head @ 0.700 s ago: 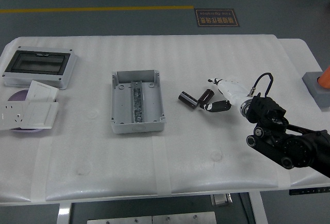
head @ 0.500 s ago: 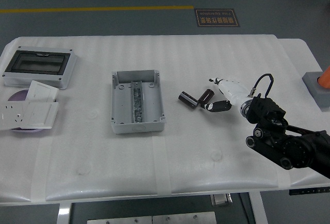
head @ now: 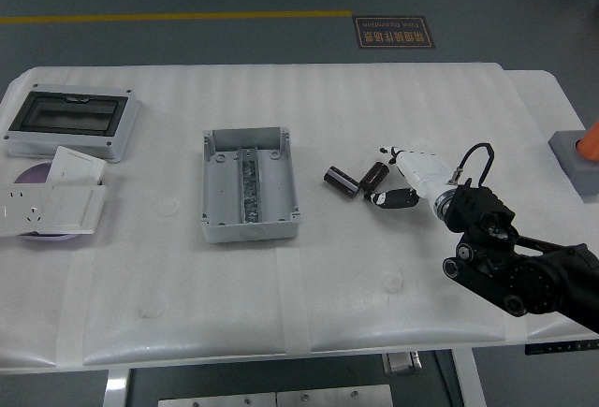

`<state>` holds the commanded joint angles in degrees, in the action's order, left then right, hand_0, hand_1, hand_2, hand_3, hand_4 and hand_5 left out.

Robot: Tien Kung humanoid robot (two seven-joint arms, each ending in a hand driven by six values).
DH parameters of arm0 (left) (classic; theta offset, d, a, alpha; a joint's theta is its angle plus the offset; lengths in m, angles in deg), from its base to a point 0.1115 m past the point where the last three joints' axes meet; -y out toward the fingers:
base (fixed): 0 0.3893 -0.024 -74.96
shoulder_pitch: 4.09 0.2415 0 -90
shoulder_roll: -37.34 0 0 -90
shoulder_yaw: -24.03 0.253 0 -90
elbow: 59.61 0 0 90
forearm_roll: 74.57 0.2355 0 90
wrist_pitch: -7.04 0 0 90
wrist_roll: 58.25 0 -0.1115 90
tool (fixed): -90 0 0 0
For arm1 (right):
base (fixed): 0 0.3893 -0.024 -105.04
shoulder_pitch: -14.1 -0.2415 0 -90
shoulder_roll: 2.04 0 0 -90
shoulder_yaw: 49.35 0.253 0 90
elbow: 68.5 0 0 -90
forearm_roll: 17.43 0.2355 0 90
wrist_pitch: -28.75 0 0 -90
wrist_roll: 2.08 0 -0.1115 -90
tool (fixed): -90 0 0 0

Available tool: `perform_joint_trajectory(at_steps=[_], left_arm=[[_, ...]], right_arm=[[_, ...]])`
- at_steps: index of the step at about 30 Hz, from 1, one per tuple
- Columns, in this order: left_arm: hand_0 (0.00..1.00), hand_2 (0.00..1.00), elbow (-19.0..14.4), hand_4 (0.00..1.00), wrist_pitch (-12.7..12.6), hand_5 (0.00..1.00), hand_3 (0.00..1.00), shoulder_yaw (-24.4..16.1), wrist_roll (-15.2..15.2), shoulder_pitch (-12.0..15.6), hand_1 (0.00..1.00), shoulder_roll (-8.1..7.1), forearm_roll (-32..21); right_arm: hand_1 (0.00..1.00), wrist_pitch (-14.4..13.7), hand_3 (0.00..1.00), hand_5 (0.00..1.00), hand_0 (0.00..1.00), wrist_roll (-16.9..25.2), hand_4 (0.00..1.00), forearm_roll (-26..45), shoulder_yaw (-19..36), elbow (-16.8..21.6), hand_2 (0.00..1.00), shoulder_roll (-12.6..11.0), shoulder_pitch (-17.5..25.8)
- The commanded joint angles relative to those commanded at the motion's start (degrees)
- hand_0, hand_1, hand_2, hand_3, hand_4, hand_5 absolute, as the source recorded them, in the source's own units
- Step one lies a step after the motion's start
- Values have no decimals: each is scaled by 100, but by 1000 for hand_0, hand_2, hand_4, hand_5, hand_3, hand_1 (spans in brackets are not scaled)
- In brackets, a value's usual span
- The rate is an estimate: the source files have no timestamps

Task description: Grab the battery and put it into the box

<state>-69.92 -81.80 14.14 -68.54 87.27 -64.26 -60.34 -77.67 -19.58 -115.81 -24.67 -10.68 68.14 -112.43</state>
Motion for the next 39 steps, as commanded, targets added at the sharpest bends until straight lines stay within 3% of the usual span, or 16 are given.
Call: perform_joint_trajectory(at_steps=[1, 18, 19, 24, 25, 39], left_arm=[[660, 619, 0, 665, 0, 344, 658, -4, 0, 1, 668, 0, 6], [660, 619, 0, 665, -21, 344, 659, -8, 34, -3, 668, 5, -16], [659, 619, 0, 665, -23, 344, 658, -24, 33, -3, 668, 4, -3], [659, 619, 0, 665, -29, 344, 658, -28, 42, -3, 668, 6, 0], [659, 619, 0, 666, -31, 344, 659, -9, 48, -3, 666, 7, -20], [659, 619, 0, 667, -52, 344, 660, 32, 87, -7, 666, 12, -60]], right_arm=[[758, -15, 843, 526, 757, 3, 845, 5, -2, -5, 680, 1, 3], [736, -247, 782, 533, 747, 107, 834, 94, -98, 16, 642, 23, 16], [715, -251, 676, 506, 729, 111, 798, 99, -111, 16, 592, 26, 16], [715, -274, 676, 506, 729, 130, 798, 118, -169, 20, 592, 45, 21], [688, -280, 551, 439, 710, 135, 705, 118, -175, 22, 547, 46, 22], [666, -443, 496, 449, 701, 230, 698, 44, -86, 176, 514, -58, -2]])
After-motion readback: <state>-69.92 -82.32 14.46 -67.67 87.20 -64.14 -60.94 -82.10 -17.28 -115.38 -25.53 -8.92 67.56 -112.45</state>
